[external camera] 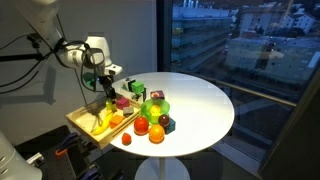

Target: Remove the yellow block from the crate and put it in the bowl

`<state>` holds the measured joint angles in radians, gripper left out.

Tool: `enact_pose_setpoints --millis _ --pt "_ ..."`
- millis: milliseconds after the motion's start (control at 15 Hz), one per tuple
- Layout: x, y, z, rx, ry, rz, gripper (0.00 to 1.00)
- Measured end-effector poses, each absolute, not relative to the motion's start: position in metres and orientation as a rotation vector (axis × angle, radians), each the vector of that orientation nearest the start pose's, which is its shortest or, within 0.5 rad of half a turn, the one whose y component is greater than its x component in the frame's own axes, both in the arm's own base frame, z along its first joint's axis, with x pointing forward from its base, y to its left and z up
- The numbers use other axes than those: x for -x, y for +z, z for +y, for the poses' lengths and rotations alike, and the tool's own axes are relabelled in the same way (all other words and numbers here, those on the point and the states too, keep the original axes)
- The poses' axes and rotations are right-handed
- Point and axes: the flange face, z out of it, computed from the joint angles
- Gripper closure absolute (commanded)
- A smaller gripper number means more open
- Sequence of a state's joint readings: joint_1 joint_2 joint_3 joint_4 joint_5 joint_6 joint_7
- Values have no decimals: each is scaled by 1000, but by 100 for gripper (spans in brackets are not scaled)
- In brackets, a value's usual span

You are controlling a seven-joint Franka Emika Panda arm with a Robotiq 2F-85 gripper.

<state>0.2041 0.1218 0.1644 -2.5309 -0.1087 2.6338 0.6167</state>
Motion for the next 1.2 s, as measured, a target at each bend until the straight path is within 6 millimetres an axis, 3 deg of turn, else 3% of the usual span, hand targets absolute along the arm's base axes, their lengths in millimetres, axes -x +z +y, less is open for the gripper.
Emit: enact_pose_setpoints --millis 800,867,1000,1200 --pt "-434 211 184 3185 24 223 1" --pt "-435 210 184 3187 27 225 26" --pt "-436 208 183 3190 31 224 32" --pt "-438 208 182 3197 24 212 57"
